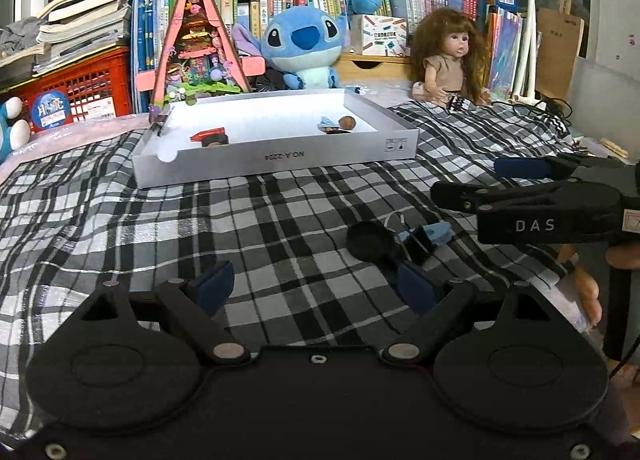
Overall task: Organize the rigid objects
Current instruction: 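Move the left tool to the black binder clip while the right tool approaches the clear cup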
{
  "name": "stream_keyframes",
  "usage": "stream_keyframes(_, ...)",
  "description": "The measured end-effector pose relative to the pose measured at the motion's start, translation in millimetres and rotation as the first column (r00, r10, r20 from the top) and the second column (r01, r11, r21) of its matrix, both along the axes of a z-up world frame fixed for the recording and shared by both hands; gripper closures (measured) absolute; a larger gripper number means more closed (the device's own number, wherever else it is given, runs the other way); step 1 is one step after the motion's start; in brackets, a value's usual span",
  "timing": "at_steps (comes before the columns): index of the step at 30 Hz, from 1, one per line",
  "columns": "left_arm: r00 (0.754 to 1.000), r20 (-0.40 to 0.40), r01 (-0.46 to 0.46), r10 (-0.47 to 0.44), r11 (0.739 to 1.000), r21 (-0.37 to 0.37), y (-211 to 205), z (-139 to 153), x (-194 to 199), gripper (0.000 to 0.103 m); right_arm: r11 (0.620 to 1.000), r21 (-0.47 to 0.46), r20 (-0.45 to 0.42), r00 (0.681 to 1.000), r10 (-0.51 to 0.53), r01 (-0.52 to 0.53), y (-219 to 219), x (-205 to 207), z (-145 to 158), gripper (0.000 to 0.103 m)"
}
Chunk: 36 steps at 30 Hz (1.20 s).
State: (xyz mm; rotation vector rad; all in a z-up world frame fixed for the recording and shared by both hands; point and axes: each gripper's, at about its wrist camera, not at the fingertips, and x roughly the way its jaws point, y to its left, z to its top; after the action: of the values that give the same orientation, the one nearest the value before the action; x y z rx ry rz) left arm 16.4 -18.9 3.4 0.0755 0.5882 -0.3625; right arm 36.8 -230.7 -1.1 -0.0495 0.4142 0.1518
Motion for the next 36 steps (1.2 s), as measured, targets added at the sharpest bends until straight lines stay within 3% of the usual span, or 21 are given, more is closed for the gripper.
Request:
stream_keyframes(4,1.0,-0.002,0.015,-0.015,1.0,-0.016,-5,0,0,0.016,1.0,-0.004,0.001,1.0,0.007,-0.007,1,-1,1,0.005)
stream_keyframes(10,0.999,-0.03,0.009,-0.01,0.999,-0.037,-10,-1,6,0.027,1.0,-0.008,-0.001,1.0,0.007,-0.007,-3,-4,2,0.005)
stream_keyframes(12,0.998,-0.048,0.027,-0.03,0.998,-0.059,-12,-1,6,0.038,1.0,-0.008,-0.004,1.0,0.004,-0.004,-5,-5,1,0.005)
stream_keyframes(21,0.994,-0.057,0.093,-0.097,0.993,-0.078,-29,0,0,0.071,1.0,0.001,-0.023,0.999,-0.022,0.022,-14,-5,-1,0.006)
stream_keyframes(27,0.995,-0.055,0.076,-0.079,0.995,-0.066,-34,-3,5,0.076,1.0,-0.011,-0.028,0.999,-0.022,0.021,-15,-7,-2,0.006)
stream_keyframes(36,0.999,-0.048,-0.005,0.003,1.0,-0.024,-18,-3,20,0.075,1.0,-0.019,-0.039,0.999,-0.02,0.02,-14,-6,-3,0.006)
